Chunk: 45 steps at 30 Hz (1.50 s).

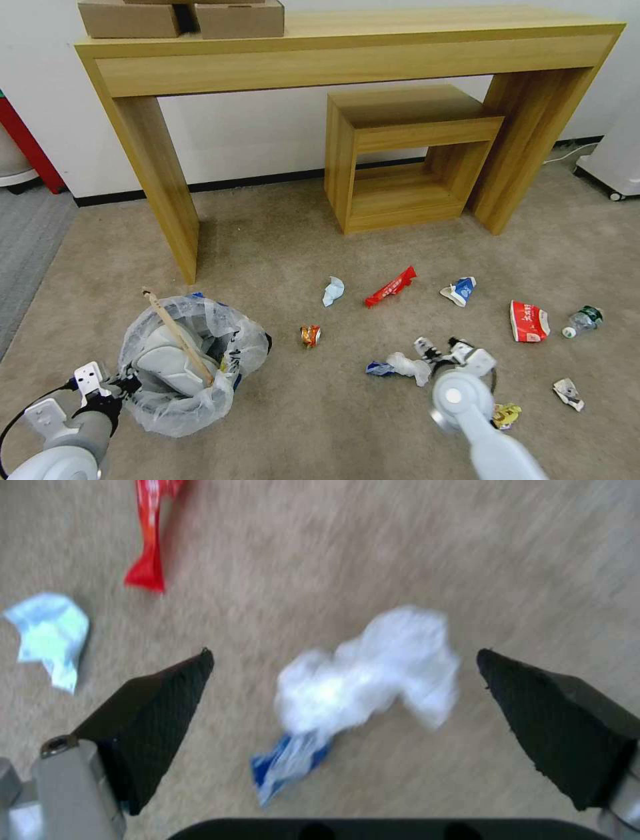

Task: Pick up the trash bin and place the garbage on the floor into it.

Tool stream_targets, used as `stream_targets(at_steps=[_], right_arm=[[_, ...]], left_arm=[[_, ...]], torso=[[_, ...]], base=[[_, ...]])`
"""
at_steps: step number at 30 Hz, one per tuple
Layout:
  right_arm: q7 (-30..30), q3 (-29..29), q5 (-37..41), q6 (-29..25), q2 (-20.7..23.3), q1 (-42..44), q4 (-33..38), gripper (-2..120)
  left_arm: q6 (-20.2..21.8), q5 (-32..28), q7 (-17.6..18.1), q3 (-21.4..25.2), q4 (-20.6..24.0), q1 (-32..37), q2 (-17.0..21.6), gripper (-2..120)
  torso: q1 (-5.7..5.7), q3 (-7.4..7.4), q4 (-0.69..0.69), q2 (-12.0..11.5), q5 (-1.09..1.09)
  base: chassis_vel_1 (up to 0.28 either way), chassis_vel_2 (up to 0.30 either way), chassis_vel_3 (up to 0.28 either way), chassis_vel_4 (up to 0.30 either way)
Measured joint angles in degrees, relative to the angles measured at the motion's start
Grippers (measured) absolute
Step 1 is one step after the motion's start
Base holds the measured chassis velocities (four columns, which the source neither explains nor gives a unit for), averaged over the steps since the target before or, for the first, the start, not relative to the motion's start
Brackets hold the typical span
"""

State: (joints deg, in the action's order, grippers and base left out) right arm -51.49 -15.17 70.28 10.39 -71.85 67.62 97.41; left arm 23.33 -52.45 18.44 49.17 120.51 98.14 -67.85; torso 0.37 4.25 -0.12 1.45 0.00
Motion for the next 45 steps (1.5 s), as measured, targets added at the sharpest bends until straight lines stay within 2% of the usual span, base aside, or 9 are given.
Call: stream_targets(at_steps=[3, 11, 32, 36, 37, 39, 42, 43, 45], right_arm=[[0.16, 1.92, -1.06, 0.17, -2.43, -2.87, -6.42, 100], [2.87, 3.61, -4.41, -0.95, -4.29, -6.26, -14.29, 100], [5.09, 5.06, -6.67, -1.17, -6.99, -9.36, -21.33, 94], [5.65, 4.64, -7.42, -1.44, -7.18, -9.45, -22.13, 86], [5.91, 4.49, -7.81, -1.58, -7.18, -9.43, -22.38, 78], [6.31, 4.37, -8.25, -1.73, -7.17, -9.43, -22.92, 73], [7.59, 4.13, -9.57, -2.43, -7.15, -9.5, -24.44, 56], [7.59, 4.13, -9.57, -2.43, -7.15, -9.5, -24.44, 56], [8.02, 4.11, -10.36, -2.71, -7.06, -9.17, -24.42, 46]], left_arm=[[-0.18, 0.22, -0.01, 0.08, 0.01, 0.47, -0.38, 0], [-0.56, 0.54, -0.07, 0.3, 0.29, 1.18, -1.02, 0], [-0.91, 1.21, -0.13, 0.18, 1.03, 1.68, -1.95, 0], [-1.04, 1.42, -0.26, 0.07, 0.95, 1.88, -2.1, 0], [-1.11, 1.49, -0.35, 0.04, 0.9, 1.96, -2.14, 0], [-1.18, 1.55, -0.42, 0.0, 0.85, 2.02, -2.17, 0], [-1.38, 1.65, -0.59, -0.02, 0.88, 2.47, -2.19, 0], [-1.38, 1.65, -0.59, -0.02, 0.88, 2.47, -2.19, 0], [-1.45, 1.66, -0.63, -0.01, 0.91, 2.47, -2.15, 0]], torso=[[0.0, 0.0, 0.01, 0.0, 0.01], [0.0, 0.0, 0.01, -0.01, 0.0], [0.0, 0.0, 0.0, 0.0, 0.01], [0.0, 0.0, 0.0, -0.01, 0.01], [0.0, 0.0, 0.0, 0.0, 0.01], [0.0, 0.0, 0.0, 0.0, 0.01], [0.0, 0.0, 0.01, 0.0, 0.01], [0.0, 0.0, 0.01, 0.0, 0.01], [0.0, 0.0, 0.0, 0.0, 0.01]], base=[[0.0, 0.0, 0.0, 0.0], [0.0, 0.0, 0.0, 0.0], [0.0, 0.0, 0.0, 0.0], [0.0, 0.0, 0.0, 0.0], [0.0, 0.0, 0.0, 0.0], [0.0, 0.0, 0.0, 0.0], [0.0, 0.0, 0.0, 0.0], [0.0, 0.0, 0.0, 0.0], [0.0, 0.0, 0.0, 0.0]])
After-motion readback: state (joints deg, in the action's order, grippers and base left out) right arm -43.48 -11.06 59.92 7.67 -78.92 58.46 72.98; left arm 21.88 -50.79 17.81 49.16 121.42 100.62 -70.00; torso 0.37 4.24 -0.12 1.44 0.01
